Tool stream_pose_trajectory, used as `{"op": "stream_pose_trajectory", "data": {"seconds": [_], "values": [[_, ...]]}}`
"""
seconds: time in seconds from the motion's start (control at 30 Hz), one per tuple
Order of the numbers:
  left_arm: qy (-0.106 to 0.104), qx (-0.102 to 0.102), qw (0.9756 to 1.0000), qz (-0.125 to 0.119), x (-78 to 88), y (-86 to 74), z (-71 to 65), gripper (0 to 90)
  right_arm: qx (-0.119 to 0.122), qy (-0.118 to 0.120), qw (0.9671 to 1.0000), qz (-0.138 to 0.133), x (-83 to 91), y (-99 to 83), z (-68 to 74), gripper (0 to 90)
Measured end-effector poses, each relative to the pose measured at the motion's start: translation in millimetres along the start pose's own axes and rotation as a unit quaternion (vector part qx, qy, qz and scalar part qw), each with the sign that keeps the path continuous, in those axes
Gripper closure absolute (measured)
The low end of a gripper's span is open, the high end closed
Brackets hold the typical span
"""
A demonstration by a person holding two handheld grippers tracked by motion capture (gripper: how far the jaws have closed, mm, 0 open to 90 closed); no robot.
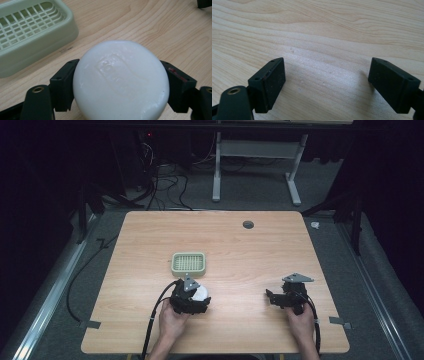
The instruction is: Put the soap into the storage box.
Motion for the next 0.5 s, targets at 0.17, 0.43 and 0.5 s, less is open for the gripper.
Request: {"op": "stream_pose_trajectory", "data": {"seconds": [0.17, 0.43, 0.5], "values": [[-0.012, 0.011, 0.9999, 0.003, 1.8, 0.8, 2.1, 24.5, 0.001, 0.001, 1.0000, 0.000, 0.0, 0.0, 0.0, 15.1], [-0.021, 0.013, 0.9997, 0.004, 7.1, 12.2, 4.9, 24.6, 0.001, 0.001, 1.0000, 0.000, 0.0, 0.0, 0.1, 15.1], [-0.020, 0.009, 0.9998, 0.004, 8.1, 15.5, 6.0, 24.6, 0.001, 0.001, 1.0000, 0.000, 0.0, 0.0, 0.1, 15.1]]}}
Point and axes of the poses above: each handheld gripper's, and its own axes: x roughly backward along the jaws, y roughly out of its top, z roughly to its left, the point moved 3 cm from there along -x, roughly forward along the jaws, and after that the axes turned 11 degrees about -z, right-handed, at the moved point
